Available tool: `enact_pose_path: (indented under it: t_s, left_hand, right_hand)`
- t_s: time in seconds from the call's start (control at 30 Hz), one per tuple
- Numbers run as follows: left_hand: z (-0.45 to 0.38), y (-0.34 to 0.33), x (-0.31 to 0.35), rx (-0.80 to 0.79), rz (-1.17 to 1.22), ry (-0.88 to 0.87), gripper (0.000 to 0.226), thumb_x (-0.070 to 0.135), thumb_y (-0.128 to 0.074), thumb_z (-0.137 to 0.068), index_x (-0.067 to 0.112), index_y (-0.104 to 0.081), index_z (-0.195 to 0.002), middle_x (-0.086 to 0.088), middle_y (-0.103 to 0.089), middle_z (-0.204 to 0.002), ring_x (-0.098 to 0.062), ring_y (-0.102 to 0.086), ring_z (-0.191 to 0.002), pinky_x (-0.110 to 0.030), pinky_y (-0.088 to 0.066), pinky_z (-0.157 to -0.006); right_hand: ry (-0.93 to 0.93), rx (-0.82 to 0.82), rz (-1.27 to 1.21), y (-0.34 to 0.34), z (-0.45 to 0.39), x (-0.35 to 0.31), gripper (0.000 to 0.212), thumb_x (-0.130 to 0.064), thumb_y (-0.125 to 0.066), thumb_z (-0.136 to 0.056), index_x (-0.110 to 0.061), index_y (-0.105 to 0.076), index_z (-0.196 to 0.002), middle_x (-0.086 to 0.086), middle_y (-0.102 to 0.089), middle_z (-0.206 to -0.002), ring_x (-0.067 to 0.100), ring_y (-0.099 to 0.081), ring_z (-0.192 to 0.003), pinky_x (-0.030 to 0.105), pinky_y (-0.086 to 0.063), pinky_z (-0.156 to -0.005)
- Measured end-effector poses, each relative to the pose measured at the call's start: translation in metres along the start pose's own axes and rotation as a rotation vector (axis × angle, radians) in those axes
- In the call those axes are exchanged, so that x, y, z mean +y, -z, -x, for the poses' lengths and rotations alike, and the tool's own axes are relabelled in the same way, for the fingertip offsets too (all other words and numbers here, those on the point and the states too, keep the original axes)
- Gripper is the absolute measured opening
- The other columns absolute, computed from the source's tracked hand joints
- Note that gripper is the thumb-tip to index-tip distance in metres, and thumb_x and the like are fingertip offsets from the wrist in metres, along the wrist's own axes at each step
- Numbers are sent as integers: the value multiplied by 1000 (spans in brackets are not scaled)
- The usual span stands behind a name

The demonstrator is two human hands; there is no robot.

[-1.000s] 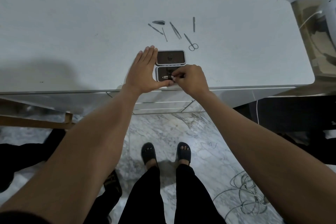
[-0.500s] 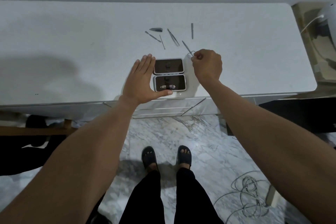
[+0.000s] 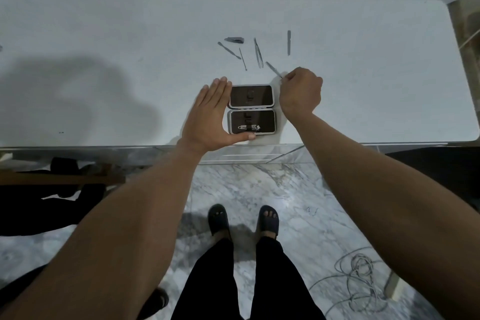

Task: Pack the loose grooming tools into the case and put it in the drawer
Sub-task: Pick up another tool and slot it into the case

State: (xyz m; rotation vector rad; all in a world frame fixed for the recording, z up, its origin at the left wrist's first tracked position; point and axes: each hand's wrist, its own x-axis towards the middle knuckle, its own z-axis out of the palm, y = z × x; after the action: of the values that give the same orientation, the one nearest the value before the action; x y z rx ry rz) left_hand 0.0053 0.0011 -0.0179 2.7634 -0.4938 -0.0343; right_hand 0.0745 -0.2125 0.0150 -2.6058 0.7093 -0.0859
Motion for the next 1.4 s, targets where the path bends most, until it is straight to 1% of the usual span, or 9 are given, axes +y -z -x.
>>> enact_pose_path:
  t_s: [0.1,0.27,0.37,0.47,0.6,0.73,0.93,1.13,1.4]
  left_hand:
    - [0,1,0,-2,3,1,136,100,-46,-73,5,-17,-166,-10,-14,-175,-21,-7,-163,-43,-5,-133]
    - [0,2,1,0,-4,1,137,101,-42,-72,5,-18,-166,-10,-14,-175,-21,-7,-163,-43,-6,-133]
    - [0,2,1,-5,6,5,137,102,-42,-72,5,-18,-166,-10,-14,-175,-21,-7,-163,-44,-6,-133]
    - [0,2,1,-13,11,10,138,103,-39,-71,5,-19,-166,-9,-15,-175,-21,-8,-163,-44,-6,-133]
    - [0,4,2,-23,10,15,140,106,-34,-69,5,-19,-166,-9,-15,-175,-20,-8,-163,-43,-6,-133]
    - [1,5,3,-37,8,16,141,106,-33,-69,6,-16,-166,-9,-13,-175,-21,-6,-163,-43,-5,-133]
    - [2,7,5,-58,11,32,140,104,-39,-70,7,-11,-167,-8,-9,-176,-20,-3,-163,-41,-1,-133]
    - [3,6,4,-58,2,34,139,103,-42,-71,7,-11,-167,-8,-9,-176,-20,-3,-163,-42,-2,-133]
    - [2,5,4,-49,13,31,140,103,-43,-69,7,-13,-167,-8,-11,-176,-21,-4,-163,-42,-3,-133]
  right_hand:
    - [51,-39,105,1,2,-2,17,-14,-54,-95,-8,-64,-108,12,-62,-108,30,-50,-114,37,-45,-70]
    - [75,-22,39,10,5,11,17,-10,-52,-95,-8,-61,-109,13,-52,-118,32,-47,-112,37,-47,-76]
    - [158,-55,-19,22,3,21,18,-5,-47,-93,-10,-62,-103,11,-58,-111,29,-53,-102,39,-49,-76]
    - [336,-128,-23,32,4,30,15,-5,-47,-94,-10,-62,-95,8,-66,-99,28,-58,-93,38,-49,-74]
    - [540,-235,-9,41,17,39,14,-8,-49,-96,-11,-63,-94,7,-66,-95,26,-56,-90,37,-47,-72]
    - [651,-303,55,44,34,48,15,-6,-50,-94,-12,-63,-95,5,-65,-94,24,-54,-89,40,-49,-72]
    - [669,-328,125,48,53,60,18,-3,-46,-91,-11,-63,-93,6,-63,-95,25,-51,-89,42,-49,-70]
    - [664,-315,156,51,59,60,18,-6,-46,-93,-10,-63,-96,8,-62,-97,27,-50,-92,36,-41,-68]
    - [641,-329,173,47,65,45,17,-11,-48,-94,-10,-64,-99,9,-63,-102,29,-50,-101,41,-48,-74]
